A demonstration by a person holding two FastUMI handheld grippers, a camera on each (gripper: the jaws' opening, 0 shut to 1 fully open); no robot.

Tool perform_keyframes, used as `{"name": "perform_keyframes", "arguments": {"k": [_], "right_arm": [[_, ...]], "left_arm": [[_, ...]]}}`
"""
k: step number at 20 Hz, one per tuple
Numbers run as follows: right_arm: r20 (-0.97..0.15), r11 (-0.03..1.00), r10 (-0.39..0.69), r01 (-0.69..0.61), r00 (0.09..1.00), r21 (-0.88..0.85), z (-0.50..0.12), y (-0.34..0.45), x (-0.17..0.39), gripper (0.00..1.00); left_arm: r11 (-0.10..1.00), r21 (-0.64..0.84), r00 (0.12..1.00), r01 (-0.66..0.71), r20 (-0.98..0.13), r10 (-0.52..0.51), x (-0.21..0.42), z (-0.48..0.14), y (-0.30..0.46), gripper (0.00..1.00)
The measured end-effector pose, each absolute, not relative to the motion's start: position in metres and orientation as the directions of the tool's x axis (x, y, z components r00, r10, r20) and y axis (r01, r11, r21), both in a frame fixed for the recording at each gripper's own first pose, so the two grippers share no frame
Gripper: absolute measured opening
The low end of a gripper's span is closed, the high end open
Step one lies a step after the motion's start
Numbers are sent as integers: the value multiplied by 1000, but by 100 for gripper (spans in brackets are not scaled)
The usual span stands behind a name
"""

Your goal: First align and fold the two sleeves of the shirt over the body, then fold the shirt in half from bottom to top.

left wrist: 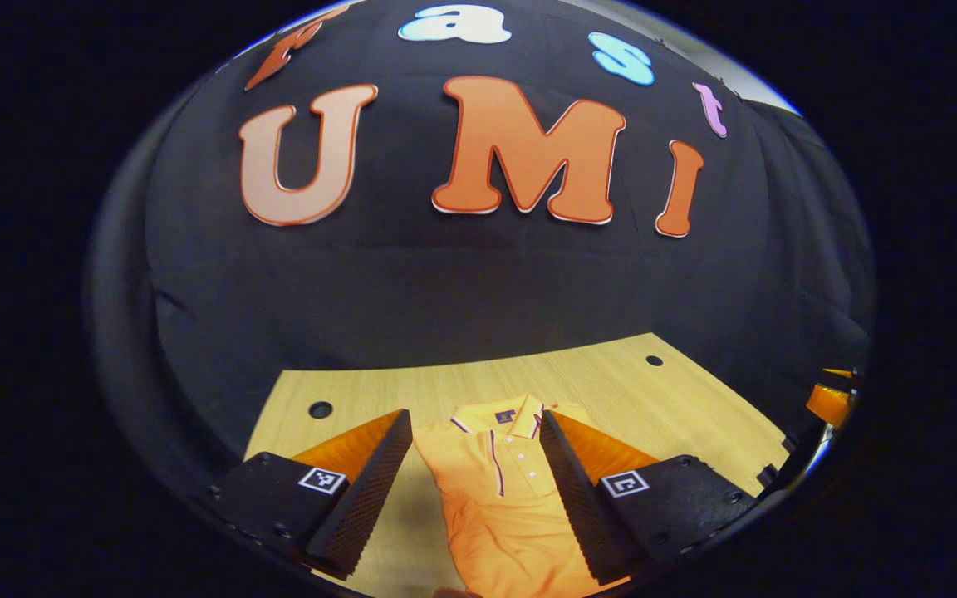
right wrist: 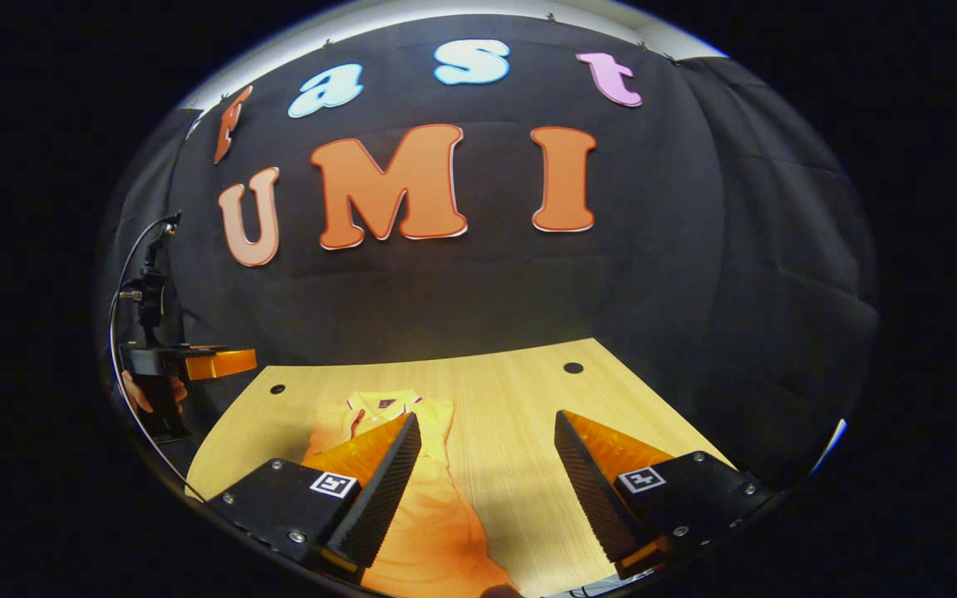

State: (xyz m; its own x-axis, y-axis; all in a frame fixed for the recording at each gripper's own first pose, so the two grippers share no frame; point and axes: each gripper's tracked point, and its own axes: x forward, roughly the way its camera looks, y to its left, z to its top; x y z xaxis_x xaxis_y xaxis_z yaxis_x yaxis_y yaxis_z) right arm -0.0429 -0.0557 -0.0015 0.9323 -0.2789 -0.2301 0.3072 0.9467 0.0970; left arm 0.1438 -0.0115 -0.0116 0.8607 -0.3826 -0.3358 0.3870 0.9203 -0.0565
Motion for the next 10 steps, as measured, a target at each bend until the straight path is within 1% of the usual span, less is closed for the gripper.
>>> {"name": "perform_keyframes", "arguments": {"k": [2, 7, 10], "right_arm": [[-210, 966, -224, 246, 952, 83, 2, -44, -39, 98], [-109, 988, -140, 146, 984, 49, 22, -31, -34, 98], [-69, 993, -100, 104, 993, 51, 27, -25, -38, 98]], "left_arm": [[940, -38, 900, 338, -280, -335, 119, 12, -2, 95], [971, -56, 959, 231, -153, -237, 58, 39, 35, 95], [979, -77, 981, 188, -33, -191, 18, 61, 53, 95]]}}
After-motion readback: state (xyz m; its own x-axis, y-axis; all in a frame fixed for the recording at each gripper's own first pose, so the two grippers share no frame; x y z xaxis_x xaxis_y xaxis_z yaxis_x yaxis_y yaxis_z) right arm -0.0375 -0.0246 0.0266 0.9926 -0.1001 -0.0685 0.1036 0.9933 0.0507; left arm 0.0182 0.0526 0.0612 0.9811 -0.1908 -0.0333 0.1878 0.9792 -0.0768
